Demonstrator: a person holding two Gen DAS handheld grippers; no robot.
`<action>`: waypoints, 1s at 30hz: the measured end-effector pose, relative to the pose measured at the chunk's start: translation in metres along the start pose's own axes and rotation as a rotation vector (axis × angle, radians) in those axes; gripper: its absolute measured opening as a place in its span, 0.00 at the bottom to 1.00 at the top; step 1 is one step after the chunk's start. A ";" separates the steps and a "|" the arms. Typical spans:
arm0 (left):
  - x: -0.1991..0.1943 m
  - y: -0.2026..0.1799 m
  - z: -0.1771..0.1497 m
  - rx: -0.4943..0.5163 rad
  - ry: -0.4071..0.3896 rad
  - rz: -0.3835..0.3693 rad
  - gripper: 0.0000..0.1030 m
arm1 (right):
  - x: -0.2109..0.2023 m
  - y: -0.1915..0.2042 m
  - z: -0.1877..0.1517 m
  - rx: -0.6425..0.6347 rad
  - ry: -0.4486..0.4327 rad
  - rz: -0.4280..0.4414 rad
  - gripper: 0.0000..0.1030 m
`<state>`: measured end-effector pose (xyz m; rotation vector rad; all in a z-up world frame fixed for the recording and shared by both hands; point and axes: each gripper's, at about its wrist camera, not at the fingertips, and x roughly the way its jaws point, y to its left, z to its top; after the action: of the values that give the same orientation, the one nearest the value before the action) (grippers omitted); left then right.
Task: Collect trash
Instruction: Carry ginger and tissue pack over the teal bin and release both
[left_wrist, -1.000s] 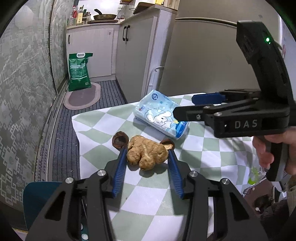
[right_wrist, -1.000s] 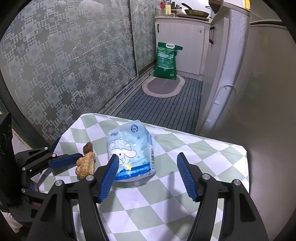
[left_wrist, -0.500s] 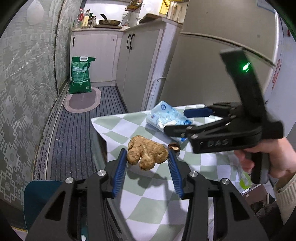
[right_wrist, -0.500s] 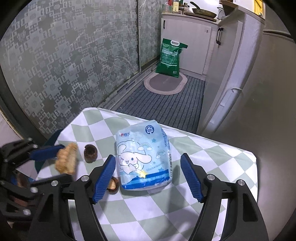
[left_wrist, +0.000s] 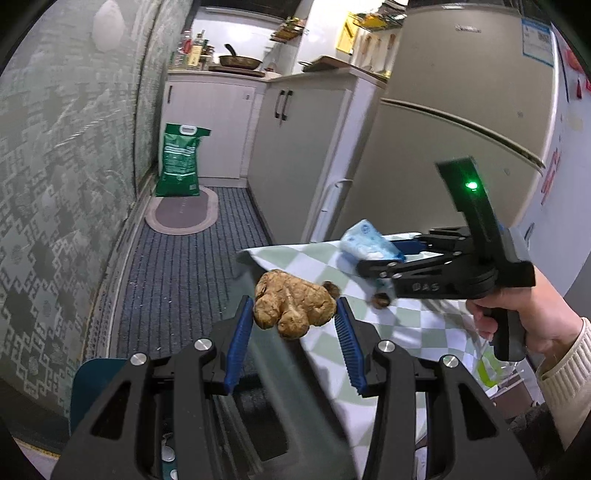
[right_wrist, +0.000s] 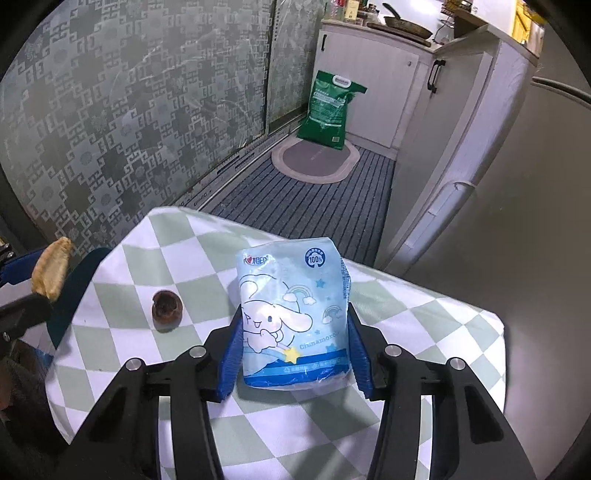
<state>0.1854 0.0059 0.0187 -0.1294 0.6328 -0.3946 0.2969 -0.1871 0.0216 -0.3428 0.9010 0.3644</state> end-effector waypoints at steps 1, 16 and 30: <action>-0.003 0.004 0.000 -0.006 -0.004 0.005 0.46 | -0.003 0.001 0.002 0.004 -0.008 0.004 0.49; -0.035 0.077 -0.027 -0.074 0.012 0.126 0.46 | -0.029 0.069 0.038 -0.057 -0.084 0.105 0.49; -0.036 0.134 -0.077 -0.124 0.141 0.186 0.46 | -0.025 0.161 0.052 -0.140 -0.062 0.271 0.49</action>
<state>0.1556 0.1433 -0.0548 -0.1608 0.8018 -0.1859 0.2472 -0.0257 0.0502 -0.3365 0.8648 0.6873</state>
